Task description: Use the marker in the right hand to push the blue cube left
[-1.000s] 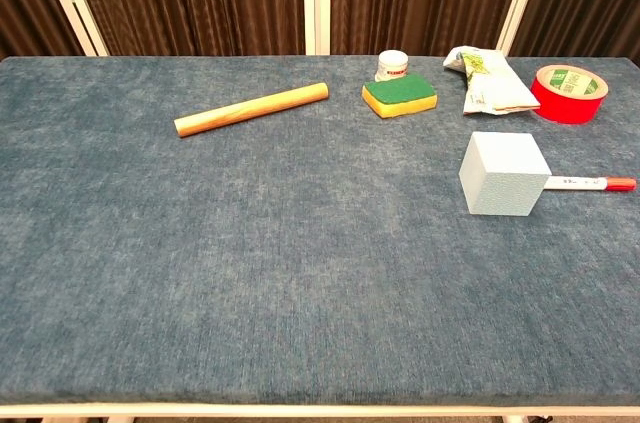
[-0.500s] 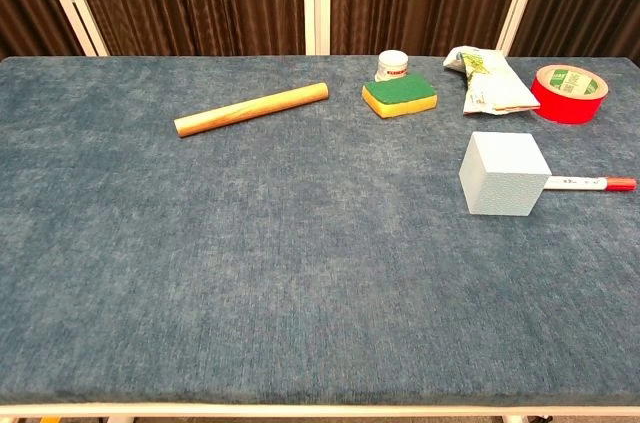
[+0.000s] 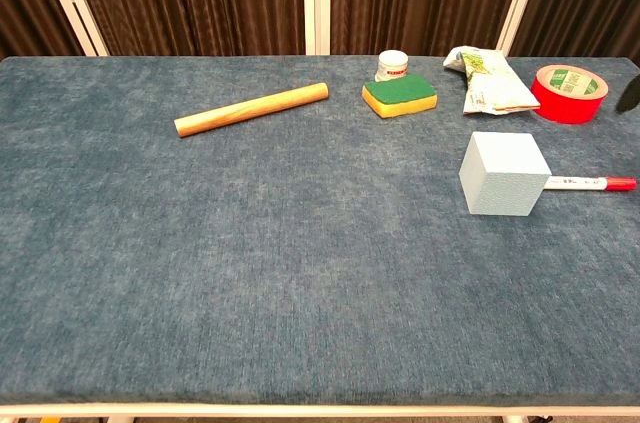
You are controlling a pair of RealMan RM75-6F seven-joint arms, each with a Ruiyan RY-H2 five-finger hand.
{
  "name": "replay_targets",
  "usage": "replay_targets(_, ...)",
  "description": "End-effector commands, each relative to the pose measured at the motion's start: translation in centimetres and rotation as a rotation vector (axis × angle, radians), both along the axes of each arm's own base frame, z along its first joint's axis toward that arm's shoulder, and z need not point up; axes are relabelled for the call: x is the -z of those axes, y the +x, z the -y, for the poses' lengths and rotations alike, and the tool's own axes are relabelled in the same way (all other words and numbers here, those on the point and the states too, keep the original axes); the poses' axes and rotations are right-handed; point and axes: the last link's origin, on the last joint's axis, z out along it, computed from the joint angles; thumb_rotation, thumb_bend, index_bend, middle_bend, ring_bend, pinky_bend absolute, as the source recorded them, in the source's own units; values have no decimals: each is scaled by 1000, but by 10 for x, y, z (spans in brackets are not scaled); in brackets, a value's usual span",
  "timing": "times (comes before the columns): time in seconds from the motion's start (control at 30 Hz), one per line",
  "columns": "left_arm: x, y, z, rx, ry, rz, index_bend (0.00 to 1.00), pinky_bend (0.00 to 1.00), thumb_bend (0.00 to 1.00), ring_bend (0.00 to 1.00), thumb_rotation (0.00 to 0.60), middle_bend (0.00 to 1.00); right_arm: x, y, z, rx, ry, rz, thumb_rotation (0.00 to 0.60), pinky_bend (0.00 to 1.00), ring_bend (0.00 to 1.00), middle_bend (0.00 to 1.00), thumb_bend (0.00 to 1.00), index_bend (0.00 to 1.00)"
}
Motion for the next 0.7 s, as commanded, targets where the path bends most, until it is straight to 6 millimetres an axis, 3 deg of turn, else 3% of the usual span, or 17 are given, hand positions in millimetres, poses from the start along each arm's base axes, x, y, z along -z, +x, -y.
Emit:
replay_targets(0.03,-1,-1,0,-2,1,-1,235,121,46,64,600,144,38,3,24,7,54,-21,597,204,129,324,122,388)
replay_targets(0.33,0,-4,3,-22,-1,1,235,121,46,64,600,144,71,-4,29,4,94,-56,599,232,178,398,147,401)
replay_targets(0.7,1,-5,3,-23,-3,9,235,121,46,64,600,144,73,-10,27,1,75,-44,598,233,199,440,198,450)
